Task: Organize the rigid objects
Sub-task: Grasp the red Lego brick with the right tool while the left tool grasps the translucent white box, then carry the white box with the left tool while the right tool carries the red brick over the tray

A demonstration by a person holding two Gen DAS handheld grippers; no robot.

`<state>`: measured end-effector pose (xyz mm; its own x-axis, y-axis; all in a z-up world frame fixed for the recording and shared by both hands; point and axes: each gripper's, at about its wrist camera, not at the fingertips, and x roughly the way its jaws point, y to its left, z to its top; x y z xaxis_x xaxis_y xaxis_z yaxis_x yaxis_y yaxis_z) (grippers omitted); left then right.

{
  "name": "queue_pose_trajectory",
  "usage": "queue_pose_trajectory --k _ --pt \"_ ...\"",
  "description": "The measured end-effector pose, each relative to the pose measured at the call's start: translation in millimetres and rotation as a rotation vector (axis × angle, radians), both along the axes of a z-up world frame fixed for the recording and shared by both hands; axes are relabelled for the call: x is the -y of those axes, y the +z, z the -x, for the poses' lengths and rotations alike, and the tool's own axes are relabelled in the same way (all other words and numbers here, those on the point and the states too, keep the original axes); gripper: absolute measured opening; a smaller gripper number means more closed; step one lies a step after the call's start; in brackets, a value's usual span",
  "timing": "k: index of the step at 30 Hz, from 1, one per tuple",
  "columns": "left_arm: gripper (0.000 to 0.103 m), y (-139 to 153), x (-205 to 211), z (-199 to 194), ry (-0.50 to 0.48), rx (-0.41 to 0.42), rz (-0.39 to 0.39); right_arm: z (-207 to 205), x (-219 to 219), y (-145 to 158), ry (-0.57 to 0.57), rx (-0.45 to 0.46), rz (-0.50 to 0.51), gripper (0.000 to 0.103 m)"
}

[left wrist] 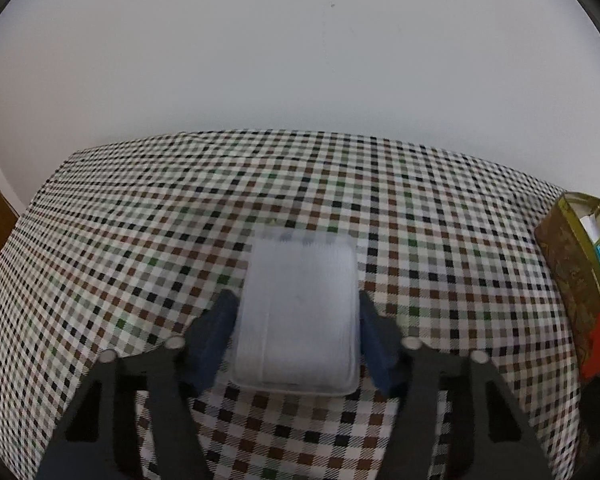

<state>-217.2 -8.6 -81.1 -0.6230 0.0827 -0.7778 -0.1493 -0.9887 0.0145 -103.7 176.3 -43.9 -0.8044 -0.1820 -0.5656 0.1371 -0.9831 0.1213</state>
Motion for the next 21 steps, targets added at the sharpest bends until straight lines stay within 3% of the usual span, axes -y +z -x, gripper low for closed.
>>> queue_pose_trajectory --k 9,21 --pt "0.054 3.0 11.8 -5.1 0.008 -0.012 -0.075 12.5 -3.2 1.0 -0.006 -0.013 -0.007 0.064" --pt "0.054 22.1 17.3 -31.2 0.060 -0.158 -0.087 6.8 -27.5 17.7 -0.050 -0.089 0.001 0.064"
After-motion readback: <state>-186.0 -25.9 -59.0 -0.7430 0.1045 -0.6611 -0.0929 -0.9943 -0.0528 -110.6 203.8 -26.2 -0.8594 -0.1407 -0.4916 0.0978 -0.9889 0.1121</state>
